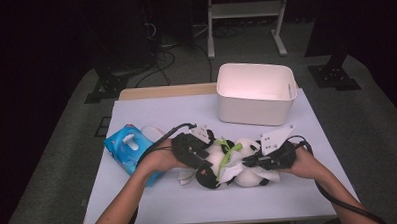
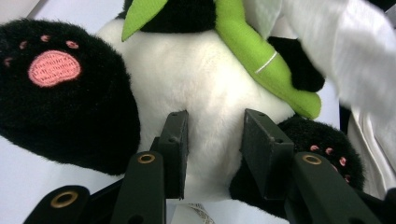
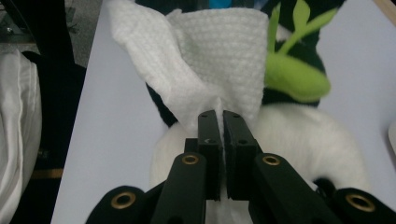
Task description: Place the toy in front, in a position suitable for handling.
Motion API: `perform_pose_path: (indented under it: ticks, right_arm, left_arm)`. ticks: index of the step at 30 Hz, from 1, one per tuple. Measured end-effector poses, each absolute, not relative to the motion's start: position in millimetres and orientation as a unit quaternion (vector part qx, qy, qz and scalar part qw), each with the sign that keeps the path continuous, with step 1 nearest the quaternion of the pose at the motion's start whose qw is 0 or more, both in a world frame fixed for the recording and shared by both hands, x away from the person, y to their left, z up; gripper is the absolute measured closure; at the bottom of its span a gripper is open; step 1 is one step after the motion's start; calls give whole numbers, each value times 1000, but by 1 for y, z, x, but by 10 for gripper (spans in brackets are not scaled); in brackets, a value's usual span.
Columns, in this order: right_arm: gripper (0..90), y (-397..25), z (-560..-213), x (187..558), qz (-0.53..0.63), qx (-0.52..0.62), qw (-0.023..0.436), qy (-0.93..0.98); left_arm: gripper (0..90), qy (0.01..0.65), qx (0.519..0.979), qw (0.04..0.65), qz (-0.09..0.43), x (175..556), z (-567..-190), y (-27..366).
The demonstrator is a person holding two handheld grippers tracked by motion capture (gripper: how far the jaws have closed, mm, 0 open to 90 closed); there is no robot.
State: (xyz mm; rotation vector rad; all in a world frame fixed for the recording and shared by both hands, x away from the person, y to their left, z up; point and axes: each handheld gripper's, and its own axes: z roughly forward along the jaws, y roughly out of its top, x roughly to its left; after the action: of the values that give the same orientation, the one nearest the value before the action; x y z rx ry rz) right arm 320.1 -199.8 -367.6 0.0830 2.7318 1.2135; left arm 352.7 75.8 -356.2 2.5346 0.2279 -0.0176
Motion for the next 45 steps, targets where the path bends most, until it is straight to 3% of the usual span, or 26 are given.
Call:
perform_pose_path:
  ticks: [8,21,36,45]
  right_arm:
    - [860,-196,-366,321,403,22,76,912]
    - [858,-247,-374,328,387,89,81,914]
    - [856,-197,-352,350,400,45,68,913]
    - [856,-212,-358,356,399,67,56,913]
  left_arm:
    - [604,84,949,302,-4,350,-358,78]
    - [604,80,951,299,1,348,-358,77]
    - [601,68,954,293,5,343,-359,77]
    - [603,67,951,303,5,342,-360,79]
